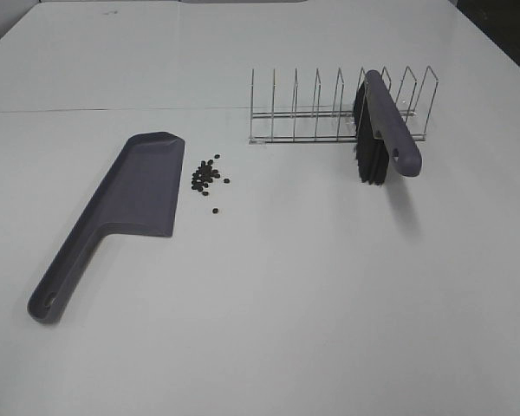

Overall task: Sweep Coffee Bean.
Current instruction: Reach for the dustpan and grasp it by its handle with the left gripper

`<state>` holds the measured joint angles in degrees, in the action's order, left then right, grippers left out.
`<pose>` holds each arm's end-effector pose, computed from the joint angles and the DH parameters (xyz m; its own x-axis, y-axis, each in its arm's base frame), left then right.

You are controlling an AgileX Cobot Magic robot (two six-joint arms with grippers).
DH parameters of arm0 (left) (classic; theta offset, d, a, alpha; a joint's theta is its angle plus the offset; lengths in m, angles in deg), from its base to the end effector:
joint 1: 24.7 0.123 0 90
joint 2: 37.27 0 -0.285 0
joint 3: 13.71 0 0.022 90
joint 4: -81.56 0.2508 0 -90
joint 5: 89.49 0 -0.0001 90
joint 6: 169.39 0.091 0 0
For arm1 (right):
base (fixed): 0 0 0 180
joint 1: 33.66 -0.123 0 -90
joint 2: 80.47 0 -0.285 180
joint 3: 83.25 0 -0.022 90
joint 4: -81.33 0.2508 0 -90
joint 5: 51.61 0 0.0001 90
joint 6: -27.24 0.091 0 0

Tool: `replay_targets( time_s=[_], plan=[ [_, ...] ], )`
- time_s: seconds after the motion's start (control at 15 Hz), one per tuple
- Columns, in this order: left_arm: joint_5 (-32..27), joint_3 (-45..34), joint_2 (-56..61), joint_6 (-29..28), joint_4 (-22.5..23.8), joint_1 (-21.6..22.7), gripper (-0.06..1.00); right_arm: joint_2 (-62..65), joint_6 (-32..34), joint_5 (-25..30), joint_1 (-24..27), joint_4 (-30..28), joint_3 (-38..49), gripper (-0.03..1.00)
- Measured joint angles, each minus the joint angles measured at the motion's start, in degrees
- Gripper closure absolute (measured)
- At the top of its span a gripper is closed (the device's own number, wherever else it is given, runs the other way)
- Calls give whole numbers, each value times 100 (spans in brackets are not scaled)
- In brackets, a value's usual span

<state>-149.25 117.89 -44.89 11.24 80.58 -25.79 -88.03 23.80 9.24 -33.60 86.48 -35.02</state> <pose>-0.0049 -0.0013 0.2795 -0.4347 0.0107 -0.9005 0.0334 0.9994 -0.0043 -0.0064 0.0071 0.2791 -0.4457 -0.0156 -0.8951 -0.0763 0.9969 0.0206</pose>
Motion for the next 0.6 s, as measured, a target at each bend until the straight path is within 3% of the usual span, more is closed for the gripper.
replay_targets(
  time_s=[0.6],
  plan=[
    [0,0,0,0,0,0,23,0,0,0,0,0,0,20]
  ],
)
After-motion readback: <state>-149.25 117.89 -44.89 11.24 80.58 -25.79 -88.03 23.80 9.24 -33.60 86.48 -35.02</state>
